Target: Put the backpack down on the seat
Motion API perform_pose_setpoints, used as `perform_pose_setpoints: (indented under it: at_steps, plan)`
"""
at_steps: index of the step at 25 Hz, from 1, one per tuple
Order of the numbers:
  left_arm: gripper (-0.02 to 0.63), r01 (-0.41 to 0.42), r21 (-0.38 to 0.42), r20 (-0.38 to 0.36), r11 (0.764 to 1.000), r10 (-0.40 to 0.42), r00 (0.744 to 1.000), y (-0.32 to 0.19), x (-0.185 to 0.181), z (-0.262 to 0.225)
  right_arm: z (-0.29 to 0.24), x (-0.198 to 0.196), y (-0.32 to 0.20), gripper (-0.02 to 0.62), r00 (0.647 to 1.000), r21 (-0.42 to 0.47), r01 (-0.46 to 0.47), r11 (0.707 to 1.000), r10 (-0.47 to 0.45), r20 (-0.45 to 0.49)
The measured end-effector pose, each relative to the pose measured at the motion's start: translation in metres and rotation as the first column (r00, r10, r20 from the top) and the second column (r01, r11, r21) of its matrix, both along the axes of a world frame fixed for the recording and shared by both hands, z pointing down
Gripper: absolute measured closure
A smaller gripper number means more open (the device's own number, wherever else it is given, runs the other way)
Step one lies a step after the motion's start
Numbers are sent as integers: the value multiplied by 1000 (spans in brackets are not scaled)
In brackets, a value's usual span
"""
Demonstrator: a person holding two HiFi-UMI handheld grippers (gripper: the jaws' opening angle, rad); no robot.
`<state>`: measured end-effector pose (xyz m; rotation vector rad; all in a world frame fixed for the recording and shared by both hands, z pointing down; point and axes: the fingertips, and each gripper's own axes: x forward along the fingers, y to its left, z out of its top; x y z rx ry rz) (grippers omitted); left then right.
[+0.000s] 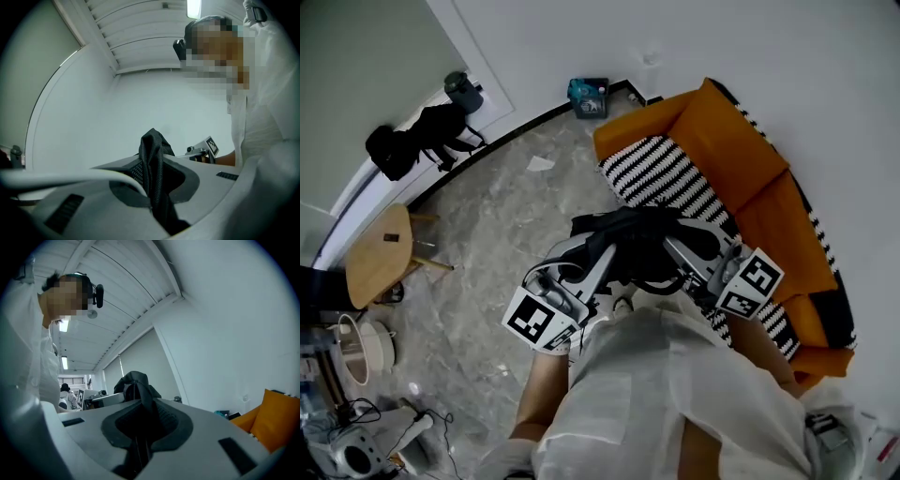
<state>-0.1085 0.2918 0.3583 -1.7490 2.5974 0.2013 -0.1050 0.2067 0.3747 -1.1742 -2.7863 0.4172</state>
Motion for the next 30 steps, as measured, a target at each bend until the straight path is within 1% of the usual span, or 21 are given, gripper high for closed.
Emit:
perform_pose_setpoints:
  at_steps: [3, 7, 10, 13, 17, 22, 25, 28, 30]
  plan:
    - [558, -23, -3, -30, 1000, 23, 999, -13, -25, 11, 10, -24, -13, 549, 1000, 2, -21, 1000, 21, -16]
    - [558, -51, 2, -93, 999, 51, 994, -28, -66, 23, 22, -65, -28, 549, 999, 17, -23, 1000, 23, -38]
    - [558, -75, -2, -143, 997, 74, 987, -46, -97, 28, 28, -97, -47, 549, 998, 8, -24, 1000, 24, -49]
    - [558, -136, -13, -180, 991, 131, 975, -73, -133, 28, 30, -130, -73, 549, 997, -16, -45, 999, 44, -61]
    - [558, -241, -52, -206, 969, 226, 952, -120, -177, 28, 33, -164, -117, 549, 990, -47, -121, 991, 118, -78]
    - [558, -371, -64, -219, 926, 350, 911, -190, -210, 36, 40, -185, -184, 549, 968, -47, -240, 970, 236, -83]
    - [558, -441, -66, -230, 895, 416, 880, -227, -228, 45, 48, -197, -219, 549, 944, -22, -323, 946, 320, -81]
    - [558, -527, -74, -256, 847, 494, 831, -268, -242, 60, 61, -203, -255, 548, 906, 4, -414, 910, 412, -99]
    - [558, -588, -78, -280, 805, 548, 788, -296, -252, 73, 73, -207, -281, 548, 868, 20, -482, 876, 480, -123]
